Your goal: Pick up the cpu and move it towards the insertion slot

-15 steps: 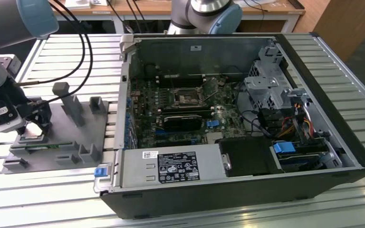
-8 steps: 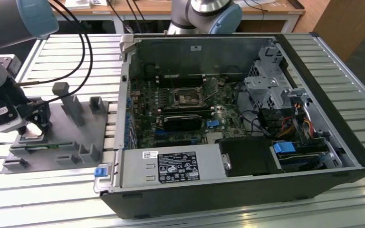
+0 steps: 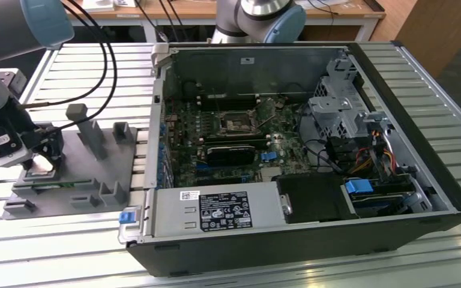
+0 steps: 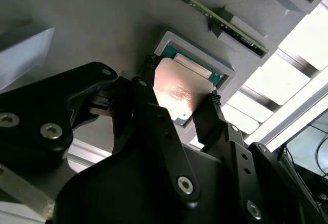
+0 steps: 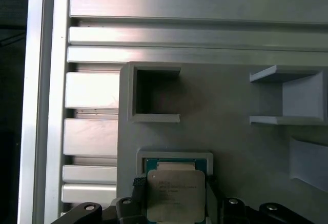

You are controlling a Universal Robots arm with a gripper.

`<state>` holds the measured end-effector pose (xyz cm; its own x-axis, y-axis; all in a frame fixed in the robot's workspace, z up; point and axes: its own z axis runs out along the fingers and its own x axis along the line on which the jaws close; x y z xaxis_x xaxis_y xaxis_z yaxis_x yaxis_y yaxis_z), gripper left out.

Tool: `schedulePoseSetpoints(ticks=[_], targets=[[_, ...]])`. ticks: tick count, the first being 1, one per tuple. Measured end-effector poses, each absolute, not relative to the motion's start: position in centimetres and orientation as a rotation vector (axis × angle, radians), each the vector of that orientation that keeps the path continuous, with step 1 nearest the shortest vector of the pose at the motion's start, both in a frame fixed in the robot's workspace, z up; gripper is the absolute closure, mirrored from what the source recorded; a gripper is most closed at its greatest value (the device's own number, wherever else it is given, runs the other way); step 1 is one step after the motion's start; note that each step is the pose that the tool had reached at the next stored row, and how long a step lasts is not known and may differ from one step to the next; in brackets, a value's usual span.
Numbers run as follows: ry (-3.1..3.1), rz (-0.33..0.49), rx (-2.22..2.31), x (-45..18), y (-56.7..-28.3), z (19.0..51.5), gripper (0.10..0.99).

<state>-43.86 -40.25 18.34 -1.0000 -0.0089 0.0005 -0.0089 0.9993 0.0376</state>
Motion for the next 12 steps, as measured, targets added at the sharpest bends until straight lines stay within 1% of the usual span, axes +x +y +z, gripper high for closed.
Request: schedulePoseSetpoints(ticks=[12], targets=[[-3.14,-0.059,0.014,-43.87,-40.25,18.88,0.545]])
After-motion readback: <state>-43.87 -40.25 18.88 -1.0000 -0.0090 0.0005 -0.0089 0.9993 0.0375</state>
